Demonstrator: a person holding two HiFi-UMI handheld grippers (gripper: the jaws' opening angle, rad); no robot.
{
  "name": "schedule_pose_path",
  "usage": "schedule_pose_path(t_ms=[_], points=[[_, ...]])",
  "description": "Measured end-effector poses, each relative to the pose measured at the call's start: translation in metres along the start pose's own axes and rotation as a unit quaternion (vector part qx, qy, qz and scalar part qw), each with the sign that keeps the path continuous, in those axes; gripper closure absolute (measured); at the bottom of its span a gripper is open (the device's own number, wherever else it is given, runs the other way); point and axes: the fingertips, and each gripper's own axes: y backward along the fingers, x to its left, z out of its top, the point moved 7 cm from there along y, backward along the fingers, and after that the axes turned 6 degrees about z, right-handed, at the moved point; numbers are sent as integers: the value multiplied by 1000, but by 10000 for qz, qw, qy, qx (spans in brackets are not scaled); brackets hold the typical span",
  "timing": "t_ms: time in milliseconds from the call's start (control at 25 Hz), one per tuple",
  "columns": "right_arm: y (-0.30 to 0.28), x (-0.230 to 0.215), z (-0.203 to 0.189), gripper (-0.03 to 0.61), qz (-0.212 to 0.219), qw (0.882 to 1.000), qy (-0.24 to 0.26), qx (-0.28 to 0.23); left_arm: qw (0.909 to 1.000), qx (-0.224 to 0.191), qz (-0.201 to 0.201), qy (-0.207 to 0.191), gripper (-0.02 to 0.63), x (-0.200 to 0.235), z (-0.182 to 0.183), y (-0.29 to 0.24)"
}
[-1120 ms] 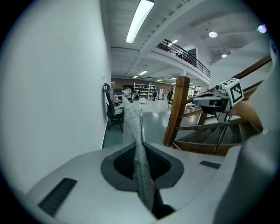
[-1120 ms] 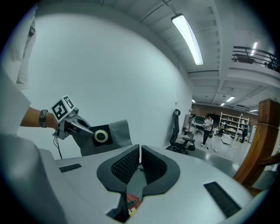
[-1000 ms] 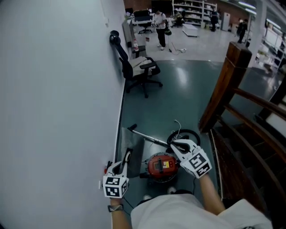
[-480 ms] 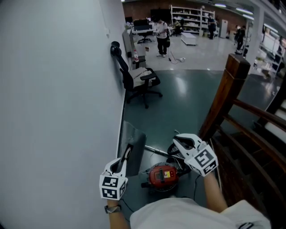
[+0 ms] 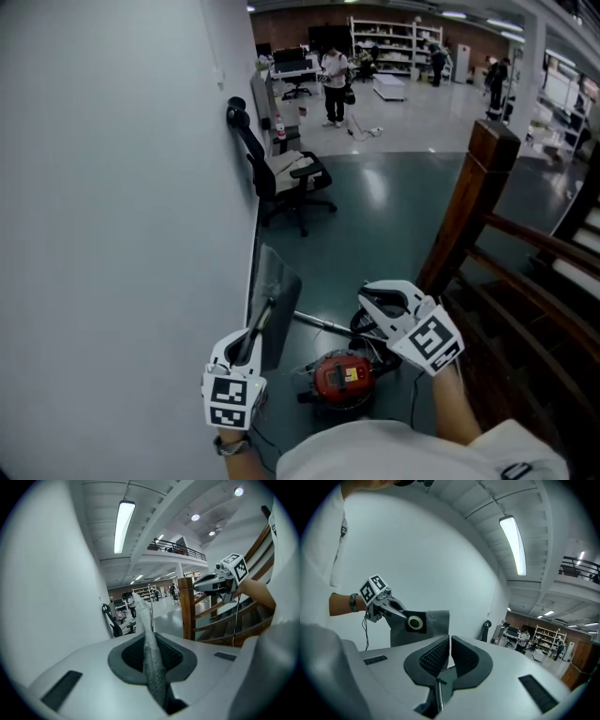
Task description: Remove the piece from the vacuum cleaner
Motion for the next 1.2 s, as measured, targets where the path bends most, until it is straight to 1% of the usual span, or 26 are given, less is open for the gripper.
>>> schedule_pose_path(t_ms=[240, 720, 960, 1200], points=[[0, -1, 2, 549, -50, 9999, 6, 122, 9998, -193, -61, -89, 589, -4, 12, 1], [4, 1, -9, 549, -14, 9997, -61, 226, 9998, -151, -55, -108, 589, -14, 11, 6], [6, 2, -13, 551, 56, 9993, -71, 361, 9999, -133, -43, -95, 589, -17, 11, 8], [11, 1, -14, 551, 8, 9992, -112, 372, 9999, -110, -74, -110, 589, -21, 11, 9]])
